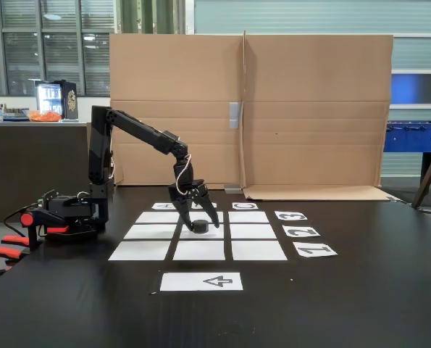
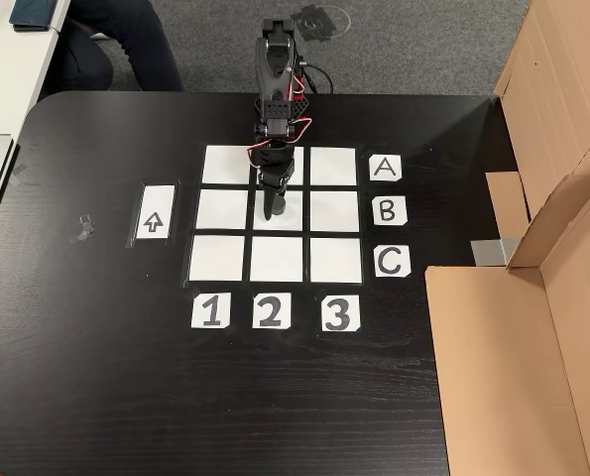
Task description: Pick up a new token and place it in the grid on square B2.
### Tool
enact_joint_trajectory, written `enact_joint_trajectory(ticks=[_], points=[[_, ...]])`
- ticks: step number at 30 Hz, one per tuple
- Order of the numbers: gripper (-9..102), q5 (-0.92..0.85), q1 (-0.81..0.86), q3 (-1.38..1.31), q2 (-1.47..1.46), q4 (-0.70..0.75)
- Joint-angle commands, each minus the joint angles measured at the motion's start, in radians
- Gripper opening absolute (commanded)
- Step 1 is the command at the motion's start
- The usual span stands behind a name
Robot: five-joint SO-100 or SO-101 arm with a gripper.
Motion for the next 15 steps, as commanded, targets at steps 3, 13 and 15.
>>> enact_joint_trajectory(ticks=[3,13,15], points=[[34,0.0,-0.023,0.02,0.061,0.014],[35,0.0,-0.052,0.064,0.201,0.014],[36,0.0,-0.061,0.083,0.247,0.014]])
